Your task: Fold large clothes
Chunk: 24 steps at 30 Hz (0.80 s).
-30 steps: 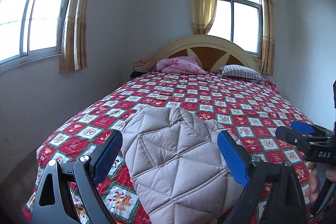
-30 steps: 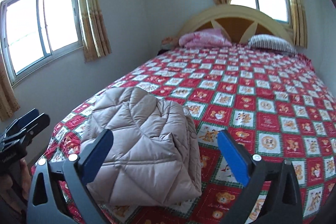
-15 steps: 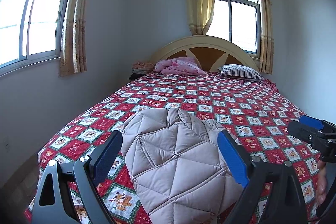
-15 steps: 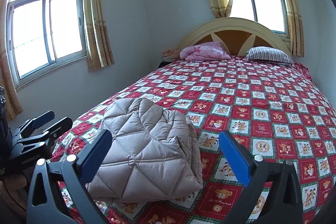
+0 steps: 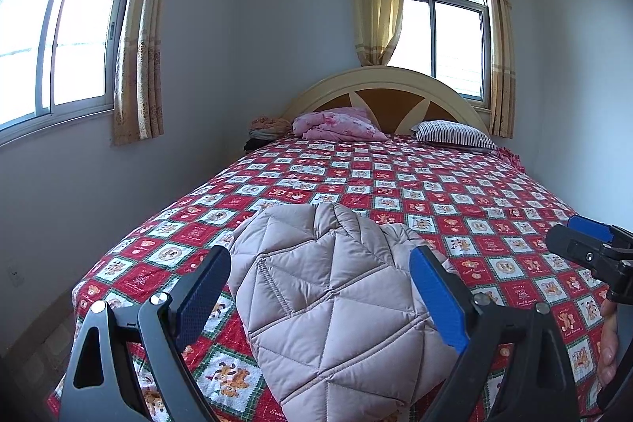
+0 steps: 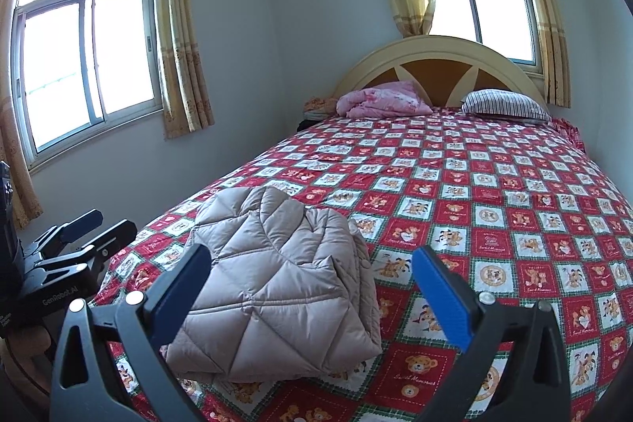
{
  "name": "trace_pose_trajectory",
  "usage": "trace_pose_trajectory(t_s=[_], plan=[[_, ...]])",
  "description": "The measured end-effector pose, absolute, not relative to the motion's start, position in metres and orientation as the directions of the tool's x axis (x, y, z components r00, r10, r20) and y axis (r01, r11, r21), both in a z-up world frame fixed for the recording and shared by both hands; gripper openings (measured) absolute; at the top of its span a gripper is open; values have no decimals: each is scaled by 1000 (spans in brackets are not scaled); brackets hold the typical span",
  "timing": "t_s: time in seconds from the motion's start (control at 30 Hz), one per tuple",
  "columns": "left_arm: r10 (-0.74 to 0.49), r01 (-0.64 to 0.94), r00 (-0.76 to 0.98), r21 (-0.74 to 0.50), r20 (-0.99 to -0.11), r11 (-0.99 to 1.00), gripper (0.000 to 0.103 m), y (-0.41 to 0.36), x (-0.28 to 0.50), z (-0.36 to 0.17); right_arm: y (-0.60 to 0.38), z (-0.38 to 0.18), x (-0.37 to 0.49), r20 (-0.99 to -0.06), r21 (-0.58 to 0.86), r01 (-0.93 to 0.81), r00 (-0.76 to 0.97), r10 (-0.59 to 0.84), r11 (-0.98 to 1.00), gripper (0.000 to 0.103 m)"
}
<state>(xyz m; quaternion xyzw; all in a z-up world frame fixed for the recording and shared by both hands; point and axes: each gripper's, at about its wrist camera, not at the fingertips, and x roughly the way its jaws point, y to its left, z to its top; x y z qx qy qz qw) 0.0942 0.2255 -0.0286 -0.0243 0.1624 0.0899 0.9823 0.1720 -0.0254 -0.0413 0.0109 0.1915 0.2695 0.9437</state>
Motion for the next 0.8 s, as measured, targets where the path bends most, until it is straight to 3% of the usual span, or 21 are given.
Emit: trace_pose_trajectory(t_s=[0.8], plan=[[187, -207, 931, -30, -315, 978, 92, 222, 90, -24, -32, -34, 167, -320, 136, -500, 795, 515, 855, 103]])
